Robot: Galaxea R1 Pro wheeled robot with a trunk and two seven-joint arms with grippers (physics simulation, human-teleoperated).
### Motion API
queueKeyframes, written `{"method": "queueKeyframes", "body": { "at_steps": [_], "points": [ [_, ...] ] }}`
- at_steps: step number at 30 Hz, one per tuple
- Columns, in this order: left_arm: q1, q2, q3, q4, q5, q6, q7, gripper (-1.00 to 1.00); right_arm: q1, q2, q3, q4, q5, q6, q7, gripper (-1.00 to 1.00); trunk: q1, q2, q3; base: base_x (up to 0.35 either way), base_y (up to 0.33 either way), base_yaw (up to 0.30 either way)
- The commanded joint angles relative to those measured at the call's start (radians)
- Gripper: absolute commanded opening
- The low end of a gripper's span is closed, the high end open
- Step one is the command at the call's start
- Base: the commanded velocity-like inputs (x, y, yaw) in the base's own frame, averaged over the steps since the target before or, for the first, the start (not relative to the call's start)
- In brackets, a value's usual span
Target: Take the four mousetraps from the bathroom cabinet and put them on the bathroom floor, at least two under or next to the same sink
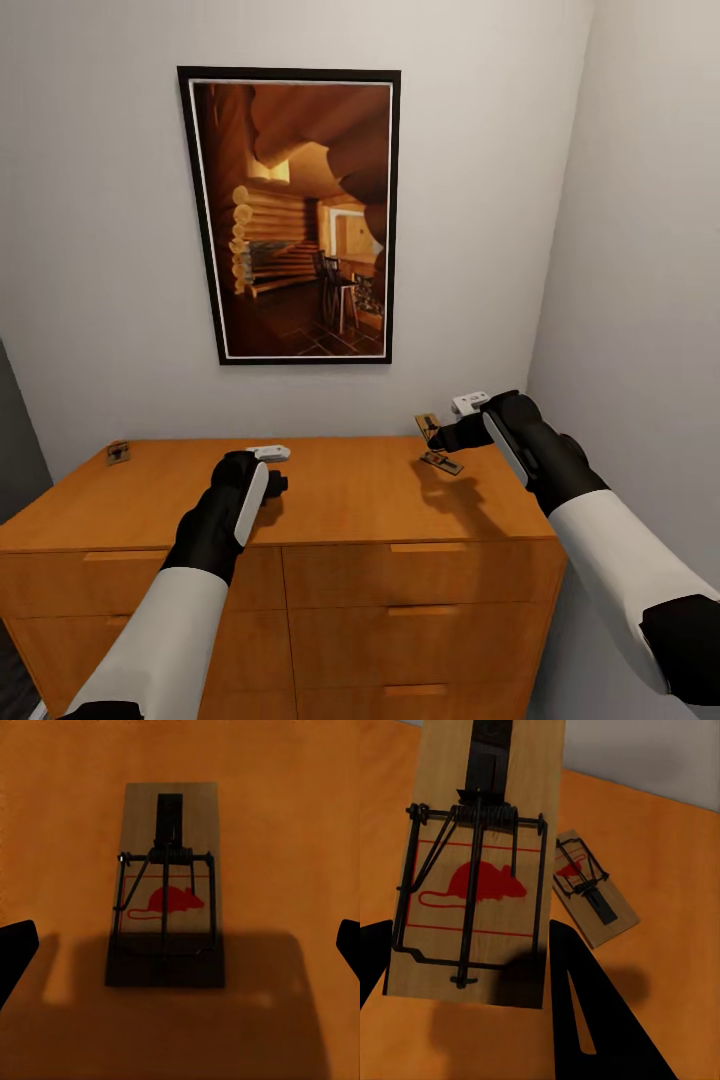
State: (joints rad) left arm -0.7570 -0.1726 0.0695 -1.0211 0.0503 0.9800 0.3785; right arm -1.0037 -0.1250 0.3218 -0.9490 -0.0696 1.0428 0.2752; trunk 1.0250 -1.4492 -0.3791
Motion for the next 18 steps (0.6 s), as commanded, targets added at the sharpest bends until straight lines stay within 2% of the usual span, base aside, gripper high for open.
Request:
{"method": "queueKeyframes", "body": {
  "at_steps": [1,18],
  "points": [
    [-0.001,-0.001,0.002,-0.002,0.005,0.003,0.005,1.00,-0.001,-0.001,0.003,-0.001,-0.010,0.004,-0.004,-1.00,0.000,-0.001,-0.001,0.000,0.000,0.000],
    [-0.001,0.001,0.001,-0.004,0.008,0.005,0.000,1.00,-0.001,-0.001,0.003,-0.001,-0.009,0.004,-0.004,-1.00,0.000,-0.001,-0.001,0.001,0.000,0.000]
  ]
}}
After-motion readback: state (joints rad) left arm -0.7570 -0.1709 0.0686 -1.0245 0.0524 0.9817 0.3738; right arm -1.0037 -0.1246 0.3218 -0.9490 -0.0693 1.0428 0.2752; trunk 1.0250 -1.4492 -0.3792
